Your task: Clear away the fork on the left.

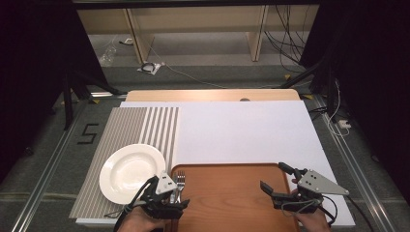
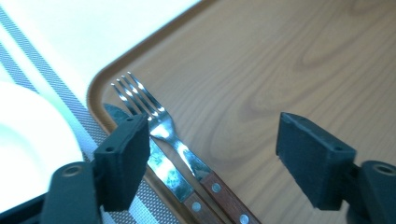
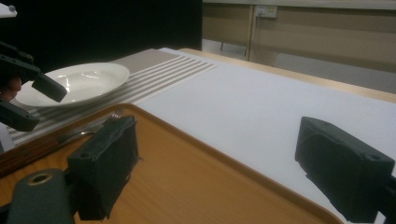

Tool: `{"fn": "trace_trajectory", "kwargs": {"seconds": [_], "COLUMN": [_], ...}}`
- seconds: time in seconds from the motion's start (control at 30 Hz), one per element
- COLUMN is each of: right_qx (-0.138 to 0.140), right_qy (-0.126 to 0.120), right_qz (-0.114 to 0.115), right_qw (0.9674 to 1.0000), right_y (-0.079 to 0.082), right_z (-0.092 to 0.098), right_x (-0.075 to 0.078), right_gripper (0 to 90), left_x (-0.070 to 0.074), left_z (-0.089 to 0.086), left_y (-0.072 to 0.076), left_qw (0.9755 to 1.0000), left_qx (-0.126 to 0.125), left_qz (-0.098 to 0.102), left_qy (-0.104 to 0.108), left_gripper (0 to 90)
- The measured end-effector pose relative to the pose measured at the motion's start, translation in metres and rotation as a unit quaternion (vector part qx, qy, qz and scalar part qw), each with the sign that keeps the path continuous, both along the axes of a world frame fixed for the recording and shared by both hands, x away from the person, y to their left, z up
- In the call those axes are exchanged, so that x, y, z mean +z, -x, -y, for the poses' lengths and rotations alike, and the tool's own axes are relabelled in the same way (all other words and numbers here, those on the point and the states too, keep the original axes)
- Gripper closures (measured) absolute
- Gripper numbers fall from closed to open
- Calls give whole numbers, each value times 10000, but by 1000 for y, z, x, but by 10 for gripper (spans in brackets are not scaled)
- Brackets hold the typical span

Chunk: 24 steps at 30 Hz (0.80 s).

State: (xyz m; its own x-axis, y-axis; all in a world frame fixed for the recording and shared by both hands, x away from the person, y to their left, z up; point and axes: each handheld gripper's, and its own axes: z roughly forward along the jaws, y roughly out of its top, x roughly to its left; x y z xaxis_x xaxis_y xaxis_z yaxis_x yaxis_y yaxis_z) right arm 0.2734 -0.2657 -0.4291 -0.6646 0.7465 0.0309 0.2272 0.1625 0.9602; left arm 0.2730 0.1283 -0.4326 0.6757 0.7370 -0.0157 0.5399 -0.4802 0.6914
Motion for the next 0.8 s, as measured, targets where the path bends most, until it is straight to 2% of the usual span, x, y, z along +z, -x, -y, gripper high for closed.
{"fn": "trace_trajectory", "kwargs": {"seconds": [0.17, 0.43, 0.63, 0.8], "right_qx": [1, 2, 1, -2], "right_qy": [-1, -1, 2, -3], "right_qz": [-2, 11, 5, 4], "right_qw": [10000, 10000, 10000, 10000], "right_y": [0, 0, 0, 0], "right_z": [0, 0, 0, 0], "right_x": [0, 0, 0, 0], "right_gripper": [141, 141, 141, 141], "left_x": [1, 3, 5, 6], "left_z": [-8, -20, -31, -38], "left_y": [0, 1, 1, 2], "left_qw": [9994, 9961, 9918, 9880], "left_qx": [283, 703, 1004, 1256], "left_qz": [43, 173, 219, 250], "left_qy": [180, 504, 762, 868], "left_gripper": [197, 165, 162, 159]}}
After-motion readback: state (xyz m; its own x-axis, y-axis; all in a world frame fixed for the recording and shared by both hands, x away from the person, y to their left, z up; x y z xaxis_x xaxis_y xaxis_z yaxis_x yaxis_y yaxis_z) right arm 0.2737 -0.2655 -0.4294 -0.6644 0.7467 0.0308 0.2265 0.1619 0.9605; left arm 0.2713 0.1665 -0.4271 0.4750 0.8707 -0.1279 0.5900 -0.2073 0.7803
